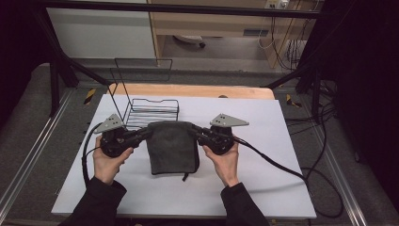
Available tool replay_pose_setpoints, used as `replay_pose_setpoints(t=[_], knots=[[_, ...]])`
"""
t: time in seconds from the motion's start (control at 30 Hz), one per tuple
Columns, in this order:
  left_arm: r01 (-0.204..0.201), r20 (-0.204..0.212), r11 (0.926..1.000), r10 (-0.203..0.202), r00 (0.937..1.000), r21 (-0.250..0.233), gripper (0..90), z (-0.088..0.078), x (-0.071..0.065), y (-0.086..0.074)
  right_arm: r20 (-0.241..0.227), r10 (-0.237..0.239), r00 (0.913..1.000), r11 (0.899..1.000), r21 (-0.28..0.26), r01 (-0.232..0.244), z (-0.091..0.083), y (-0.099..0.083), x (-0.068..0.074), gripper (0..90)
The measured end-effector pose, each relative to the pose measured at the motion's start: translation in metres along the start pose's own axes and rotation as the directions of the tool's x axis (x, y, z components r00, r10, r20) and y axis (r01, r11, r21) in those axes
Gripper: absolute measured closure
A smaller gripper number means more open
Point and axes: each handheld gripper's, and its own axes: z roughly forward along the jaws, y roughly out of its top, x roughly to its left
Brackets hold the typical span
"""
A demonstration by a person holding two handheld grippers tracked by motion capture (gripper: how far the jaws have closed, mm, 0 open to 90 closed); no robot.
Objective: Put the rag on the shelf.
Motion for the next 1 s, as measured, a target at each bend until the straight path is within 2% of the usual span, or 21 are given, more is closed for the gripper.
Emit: replay_pose_setpoints(t=[0.4,0.57,1.0], knots=[[-0.011,-0.016,0.9977,0.010,0.9998,-0.066,80.3,-0.013,-0.001,0.013,-0.001,-0.034,0.9994,0.997,-0.073,0.034,-0.006,0.015,0.011,80.3],[-0.020,-0.026,0.9958,0.018,0.9995,-0.089,80.3,-0.016,-0.001,0.019,0.013,-0.053,0.9985,0.994,-0.099,0.054,-0.005,0.022,0.015,80.4],[-0.024,-0.032,0.9822,0.018,0.9993,-0.186,80.4,-0.027,-0.001,0.041,0.027,-0.074,0.9969,0.978,-0.193,0.077,-0.011,0.044,0.025,80.5]])
